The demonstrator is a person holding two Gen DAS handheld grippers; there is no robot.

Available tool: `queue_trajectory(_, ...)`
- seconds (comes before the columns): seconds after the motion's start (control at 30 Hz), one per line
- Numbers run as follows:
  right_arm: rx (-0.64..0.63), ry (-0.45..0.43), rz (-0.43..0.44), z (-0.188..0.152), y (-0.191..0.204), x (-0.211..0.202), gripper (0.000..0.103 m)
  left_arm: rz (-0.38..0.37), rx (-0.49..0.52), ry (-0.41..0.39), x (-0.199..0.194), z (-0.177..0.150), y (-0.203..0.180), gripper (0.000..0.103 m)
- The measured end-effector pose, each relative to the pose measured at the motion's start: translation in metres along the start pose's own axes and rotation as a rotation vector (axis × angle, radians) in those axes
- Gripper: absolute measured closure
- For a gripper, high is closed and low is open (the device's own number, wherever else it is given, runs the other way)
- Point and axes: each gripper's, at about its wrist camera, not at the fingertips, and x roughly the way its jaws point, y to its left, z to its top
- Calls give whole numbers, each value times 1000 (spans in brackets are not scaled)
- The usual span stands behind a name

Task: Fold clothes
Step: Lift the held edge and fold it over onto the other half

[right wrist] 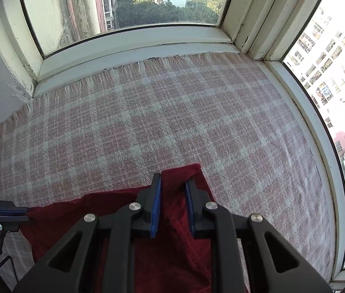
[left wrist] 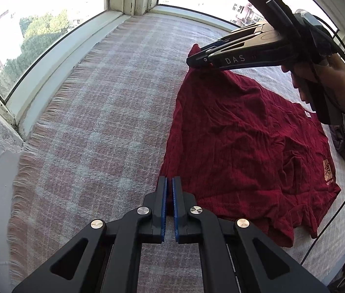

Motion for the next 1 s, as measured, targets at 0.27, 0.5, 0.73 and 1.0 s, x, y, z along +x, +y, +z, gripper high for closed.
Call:
queue_trajectory(0.27,-26,-20,-2,-3,0,-10,86,10,-16,-15,-8,0,-15,99)
queue_trajectory(0.5,4,-57,39,-8,-9,-25,86,-51,-25,-53,-27,-4,-26,99)
queue_trajectory(0.73,40,-102,60,-19,-21,-47,87,-103,46,-73,-46,-9,-54,99)
queue_trajectory(1.0,124,-179,37,-66,-52,-92,88,-183,162,-94,-53,-3,-107,99)
